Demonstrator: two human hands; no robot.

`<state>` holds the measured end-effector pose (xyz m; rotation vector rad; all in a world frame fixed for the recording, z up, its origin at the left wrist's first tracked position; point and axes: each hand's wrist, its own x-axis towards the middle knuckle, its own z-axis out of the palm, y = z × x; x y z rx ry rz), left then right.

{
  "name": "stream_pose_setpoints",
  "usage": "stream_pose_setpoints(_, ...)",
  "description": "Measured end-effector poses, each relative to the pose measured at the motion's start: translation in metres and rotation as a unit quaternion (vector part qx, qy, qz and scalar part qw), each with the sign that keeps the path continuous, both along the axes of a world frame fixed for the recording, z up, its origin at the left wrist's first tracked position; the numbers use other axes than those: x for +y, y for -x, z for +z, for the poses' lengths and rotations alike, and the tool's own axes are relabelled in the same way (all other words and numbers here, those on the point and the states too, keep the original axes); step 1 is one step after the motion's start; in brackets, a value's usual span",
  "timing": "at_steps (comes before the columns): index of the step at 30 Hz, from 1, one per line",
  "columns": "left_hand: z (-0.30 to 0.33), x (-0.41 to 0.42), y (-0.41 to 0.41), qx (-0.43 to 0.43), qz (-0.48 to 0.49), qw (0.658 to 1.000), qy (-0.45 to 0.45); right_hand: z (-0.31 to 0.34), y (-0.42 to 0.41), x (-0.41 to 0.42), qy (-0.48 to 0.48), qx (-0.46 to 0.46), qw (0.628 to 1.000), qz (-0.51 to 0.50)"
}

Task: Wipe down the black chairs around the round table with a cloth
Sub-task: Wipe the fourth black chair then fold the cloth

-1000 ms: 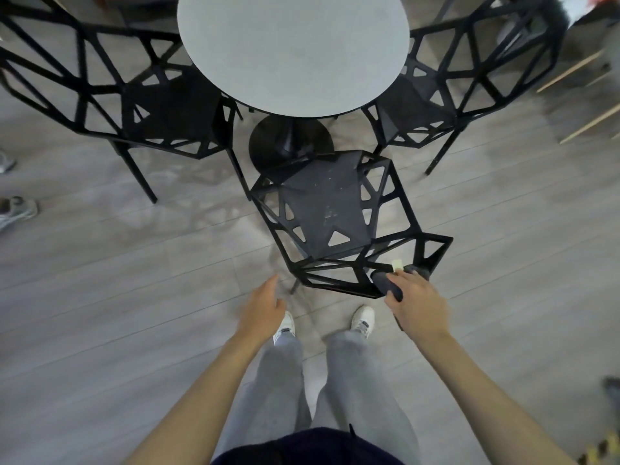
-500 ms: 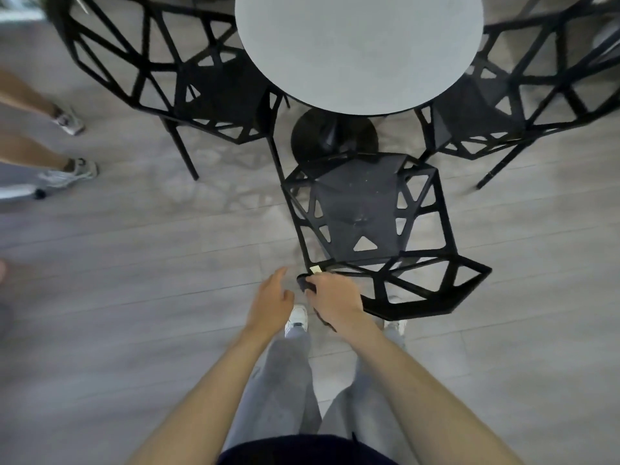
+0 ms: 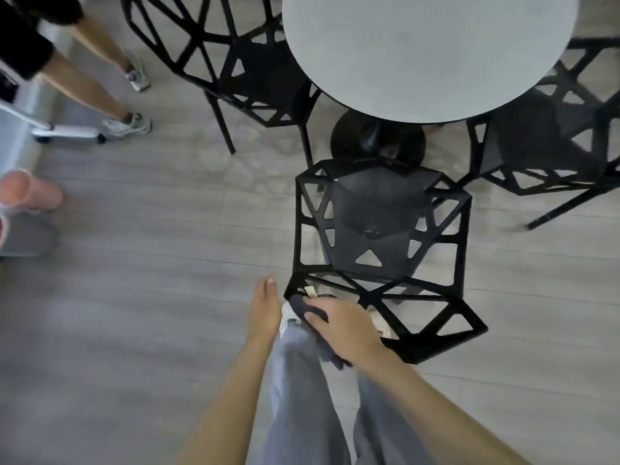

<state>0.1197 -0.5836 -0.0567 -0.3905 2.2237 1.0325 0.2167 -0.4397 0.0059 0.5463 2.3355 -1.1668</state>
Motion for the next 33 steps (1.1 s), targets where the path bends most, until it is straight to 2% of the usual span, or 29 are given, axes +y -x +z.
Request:
stream_pose_setpoints(4,-0.001,0.015,-0.011,0.027,0.103,0.994,-0.028,-0.03,0.053,-0.014,0.012,0.011,1.0,0.021)
stream_pose_setpoints(8,-0.004,0.033,-0.011,0.065,0.192,0.978,-0.055,-0.076,0.101,-0.019,0.013,-0.046,0.999,0.026)
stream_pose_setpoints(11,-0.005,0.047,-0.017,0.071,0.199,0.974,-0.085,-0.113,0.12,-0.01,0.035,-0.089,0.995,0.001)
stream_pose_setpoints(14,-0.006,0.061,-0.024,0.075,0.179,0.975,-0.107,-0.132,0.118,0.001,0.054,-0.083,0.995,-0.014)
stream_pose_setpoints(19,-0.017,0.073,-0.037,0.158,0.191,0.968,-0.036,-0.105,0.088,0.028,0.083,-0.06,0.992,0.08)
stream_pose_setpoints(24,-0.021,0.082,-0.042,0.178,0.214,0.96,0.003,-0.055,0.025,0.064,0.054,-0.09,0.977,0.185)
stream_pose_setpoints(28,-0.024,0.083,-0.041,0.182,0.211,0.96,0.016,-0.054,0.01,0.055,0.062,-0.06,0.99,0.113)
stream_pose_setpoints(33,-0.019,0.084,-0.039,0.176,0.218,0.96,0.006,-0.112,0.067,0.024,0.049,-0.037,0.998,0.016)
